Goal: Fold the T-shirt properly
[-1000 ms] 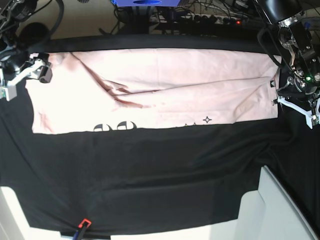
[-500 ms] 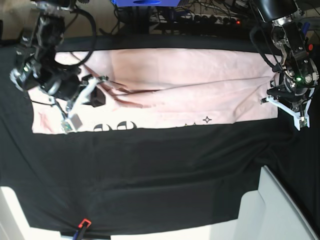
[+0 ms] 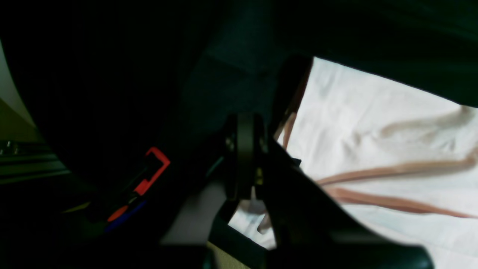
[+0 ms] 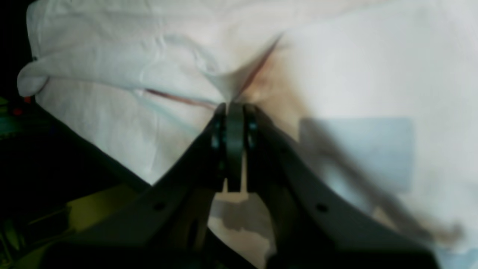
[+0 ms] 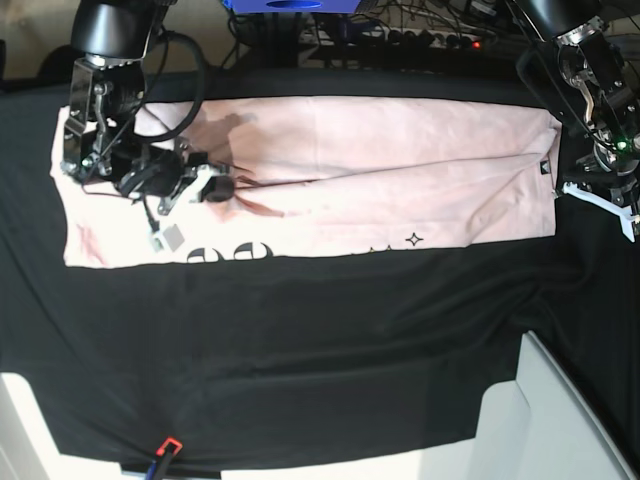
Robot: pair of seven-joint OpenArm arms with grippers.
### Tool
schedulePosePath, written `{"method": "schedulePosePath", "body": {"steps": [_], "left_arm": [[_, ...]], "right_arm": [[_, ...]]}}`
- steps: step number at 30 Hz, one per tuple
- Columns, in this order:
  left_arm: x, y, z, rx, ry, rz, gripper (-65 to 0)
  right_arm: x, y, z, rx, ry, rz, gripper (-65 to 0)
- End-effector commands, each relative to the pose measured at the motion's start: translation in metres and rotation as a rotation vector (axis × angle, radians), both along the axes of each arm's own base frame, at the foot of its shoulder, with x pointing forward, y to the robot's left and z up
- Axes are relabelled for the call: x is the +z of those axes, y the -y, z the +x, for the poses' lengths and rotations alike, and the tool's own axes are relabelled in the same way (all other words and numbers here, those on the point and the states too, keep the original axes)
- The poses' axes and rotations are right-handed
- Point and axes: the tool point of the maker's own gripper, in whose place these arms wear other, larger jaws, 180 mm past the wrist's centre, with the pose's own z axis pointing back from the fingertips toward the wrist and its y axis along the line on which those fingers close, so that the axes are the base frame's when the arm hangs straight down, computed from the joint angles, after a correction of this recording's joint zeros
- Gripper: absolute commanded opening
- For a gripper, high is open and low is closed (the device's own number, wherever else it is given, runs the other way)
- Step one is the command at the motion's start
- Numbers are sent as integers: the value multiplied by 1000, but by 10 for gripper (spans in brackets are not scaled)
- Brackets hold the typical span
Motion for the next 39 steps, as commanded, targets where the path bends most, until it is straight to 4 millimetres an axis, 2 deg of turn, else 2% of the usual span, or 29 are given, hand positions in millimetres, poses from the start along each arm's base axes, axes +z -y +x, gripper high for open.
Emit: {"method": "schedulePosePath", "body": {"steps": [1, 5, 8, 10, 13, 15, 17, 19, 23, 26, 29, 31, 35, 39], "left_arm": [[14, -7, 7, 0, 38, 34, -650], [14, -7, 7, 0, 38, 34, -650], [14, -7, 7, 0, 38, 34, -650], [14, -7, 7, 0, 38, 34, -650], [14, -7, 8, -2, 38, 34, -650], [11, -7, 6, 2, 31, 29, -650], [3, -9, 2, 10, 9, 19, -650], [-2, -10, 0, 14, -1, 9, -650], [-6, -9, -1, 16, -10, 1, -650], [-4, -9, 0, 15, -5, 4, -650], [-3, -9, 2, 15, 2, 4, -650], [-3, -9, 2, 16, 1, 2, -650], [-3, -9, 2, 16, 1, 2, -647], [-3, -9, 3, 16, 3, 1, -635]], "right_arm": [[7, -2, 9, -8, 34, 23, -640], [-4, -9, -11, 7, -10, 29, -640], [4, -23, -19, 78, 12, 21, -641], [22, -27, -20, 117, 64, -5, -641], [61, -28, -15, 174, 162, -65, -641], [84, -25, -6, 187, 222, -103, -641], [93, -16, 7, 172, 253, -125, -641], [87, 3, 20, 113, 233, -135, -641], [52, 28, 34, 35, 117, -101, -641], [27, 28, 36, 2, 69, -49, -641], [8, 23, 26, -16, 19, -17, -641], [-3, 14, 18, 3, -15, 1, -641], [-14, -2, 9, 25, -30, 26, -641], [-8, 0, 12, 30, -15, 15, -641]]}}
